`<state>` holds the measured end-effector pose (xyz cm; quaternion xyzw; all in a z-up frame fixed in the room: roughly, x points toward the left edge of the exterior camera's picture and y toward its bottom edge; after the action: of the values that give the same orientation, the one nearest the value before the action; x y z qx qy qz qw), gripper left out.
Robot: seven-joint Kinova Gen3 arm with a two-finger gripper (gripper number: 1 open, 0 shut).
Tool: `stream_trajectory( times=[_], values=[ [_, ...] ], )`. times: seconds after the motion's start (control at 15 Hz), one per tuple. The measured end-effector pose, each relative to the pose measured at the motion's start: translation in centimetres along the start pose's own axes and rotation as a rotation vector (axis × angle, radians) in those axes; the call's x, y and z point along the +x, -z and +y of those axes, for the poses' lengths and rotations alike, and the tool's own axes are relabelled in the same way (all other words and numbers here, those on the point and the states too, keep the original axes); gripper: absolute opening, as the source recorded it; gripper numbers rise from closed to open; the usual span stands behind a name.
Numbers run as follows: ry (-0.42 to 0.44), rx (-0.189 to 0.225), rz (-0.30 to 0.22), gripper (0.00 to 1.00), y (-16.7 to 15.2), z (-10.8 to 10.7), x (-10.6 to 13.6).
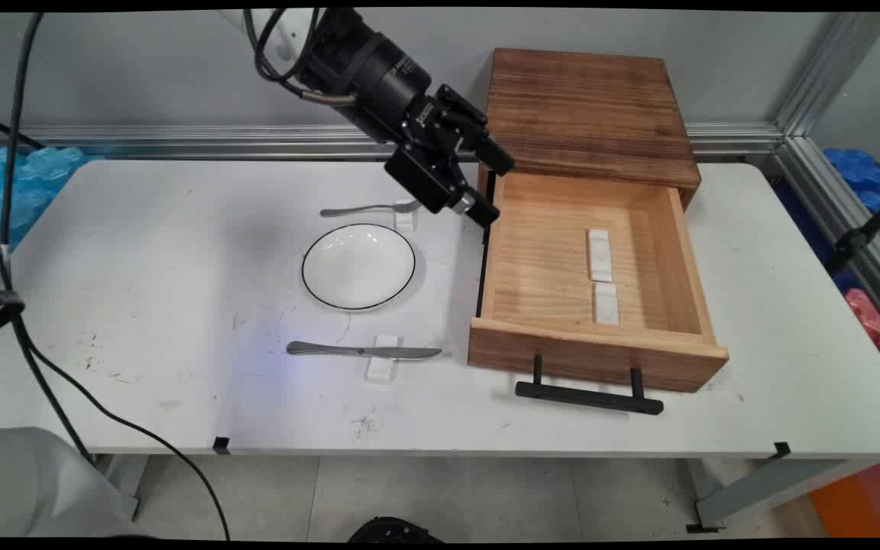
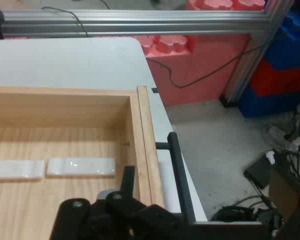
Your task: Pick up the knife from the right of the white plate
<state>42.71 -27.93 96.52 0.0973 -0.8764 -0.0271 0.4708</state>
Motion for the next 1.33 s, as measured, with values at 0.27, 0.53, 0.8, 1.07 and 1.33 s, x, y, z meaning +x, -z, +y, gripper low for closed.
stream_trajectory(
  times=[0.27, 0.53, 0.8, 1.07, 1.33],
  values=[
    [0.0, -0.009, -0.054, 1.0, 1.0, 1.0, -1.4],
    [0.006, -0.01, -0.14, 1.0, 2.9, 2.4, -3.9],
    [0.009, 0.005, -0.204, 1.0, 4.2, 3.2, -5.9],
    [0.016, 0.03, -0.299, 1.0, 5.4, 4.4, -9.3],
    [0.021, 0.066, -0.381, 1.0, 5.4, 5.5, -11.8]
  ],
)
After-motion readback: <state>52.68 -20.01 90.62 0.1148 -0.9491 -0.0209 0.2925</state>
